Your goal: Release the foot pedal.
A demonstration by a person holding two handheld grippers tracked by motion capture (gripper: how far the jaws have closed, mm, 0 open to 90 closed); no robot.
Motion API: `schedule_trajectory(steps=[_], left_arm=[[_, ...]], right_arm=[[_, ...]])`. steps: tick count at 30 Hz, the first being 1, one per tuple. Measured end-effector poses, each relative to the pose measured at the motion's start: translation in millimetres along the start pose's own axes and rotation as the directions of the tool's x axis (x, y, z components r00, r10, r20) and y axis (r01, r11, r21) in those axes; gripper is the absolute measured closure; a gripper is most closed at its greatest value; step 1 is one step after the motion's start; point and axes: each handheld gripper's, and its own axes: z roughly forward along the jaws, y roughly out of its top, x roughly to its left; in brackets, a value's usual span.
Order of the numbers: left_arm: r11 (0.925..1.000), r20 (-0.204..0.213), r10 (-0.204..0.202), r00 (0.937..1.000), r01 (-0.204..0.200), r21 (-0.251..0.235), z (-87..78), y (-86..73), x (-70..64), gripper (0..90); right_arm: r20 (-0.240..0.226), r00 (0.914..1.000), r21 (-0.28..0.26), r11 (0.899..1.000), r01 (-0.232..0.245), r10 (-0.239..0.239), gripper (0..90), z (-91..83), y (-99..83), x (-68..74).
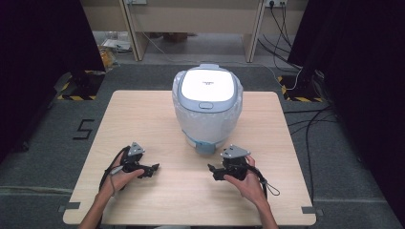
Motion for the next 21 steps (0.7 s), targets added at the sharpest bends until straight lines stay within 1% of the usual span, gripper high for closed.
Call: schedule_trajectory(steps=[2, 3, 4, 5, 9, 10, 11, 13, 14, 15, 16, 17, 18, 19, 21], left_arm=[[1.0, 0.0, 0.0, 1.0, 0.0, 0.0, 0.0, 0.0, 0.0, 4.5], [1.0, 0.0, 0.0, 1.0, 0.0, 0.0, 0.0, 0.0, 0.0, 4.4], [1.0, 0.0, 0.0, 1.0, 0.0, 0.0, 0.0, 0.0, 0.0, 4.4], [1.0, 0.0, 0.0, 1.0, 0.0, 0.0, 0.0, 0.0, 0.0, 4.4], [1.0, 0.0, 0.0, 1.0, 0.0, 0.0, 0.0, 0.0, 0.0, 4.4], [1.0, 0.0, 0.0, 1.0, 0.0, 0.0, 0.0, 0.0, 0.0, 4.4], [1.0, 0.0, 0.001, 1.0, -0.001, 0.0, 0.0, 0.0, 0.0, 4.4], [1.0, 0.0, 0.001, 1.0, -0.001, 0.001, 0.0, 0.0, 0.0, 4.4], [1.0, 0.001, 0.001, 1.0, -0.001, 0.001, 0.0, 0.0, 0.0, 4.3], [1.0, 0.001, 0.001, 1.0, -0.001, 0.001, 0.0, 0.0, 0.0, 4.3], [1.0, 0.001, 0.001, 1.0, -0.001, 0.001, 0.1, 0.0, 0.0, 4.3], [1.0, 0.001, 0.001, 1.0, -0.001, 0.001, 0.1, 0.0, 0.0, 4.3], [1.0, 0.001, 0.001, 1.0, -0.001, 0.001, 0.1, 0.0, 0.0, 4.3], [1.0, 0.001, 0.001, 1.0, -0.001, 0.001, 0.1, 0.0, 0.0, 4.3], [1.0, 0.001, 0.001, 1.0, -0.001, 0.001, 0.1, 0.0, 0.0, 4.3]], right_arm=[[0.008, 0.9998, 0.002, 1.0, -0.016, 0.016, 15.4, -3.6, -5.3, -2.7], [0.008, 0.9998, 0.002, 1.0, -0.016, 0.016, 15.4, -3.6, -5.3, -2.7], [0.018, 0.9995, 0.001, 1.0, -0.025, 0.025, 15.5, -7.8, -11.0, -6.3], [0.023, 0.9992, 0.004, 0.999, -0.033, 0.033, 15.4, -9.6, -12.8, -7.1], [0.036, 0.998, 0.009, 0.999, -0.052, 0.051, 15.5, -16.9, -22.1, -11.8], [0.036, 0.998, 0.009, 0.999, -0.052, 0.051, 15.5, -16.9, -22.1, -11.8], [0.044, 0.9971, 0.017, 0.998, -0.063, 0.062, 15.5, -20.0, -27.9, -14.9], [0.055, 0.9958, 0.031, 0.997, -0.074, 0.073, 15.4, -22.5, -32.3, -17.8], [0.063, 0.9957, 0.041, 0.997, -0.071, 0.068, 15.5, -23.7, -34.4, -19.7], [0.063, 0.9957, 0.041, 0.997, -0.071, 0.068, 15.5, -23.7, -34.4, -19.7], [0.073, 0.9935, 0.038, 0.995, -0.09, 0.087, 15.6, -26.9, -39.9, -22.9], [0.076, 0.9925, 0.041, 0.994, -0.099, 0.095, 15.6, -28.1, -41.6, -23.6], [0.076, 0.9925, 0.041, 0.994, -0.099, 0.095, 15.6, -28.1, -41.6, -23.6], [0.086, 0.9914, 0.044, 0.994, -0.103, 0.099, 15.6, -30.8, -46.6, -26.4], [0.09, 0.99, 0.052, 0.992, -0.114, 0.109, 15.5, -33.1, -50.0, -27.5]])
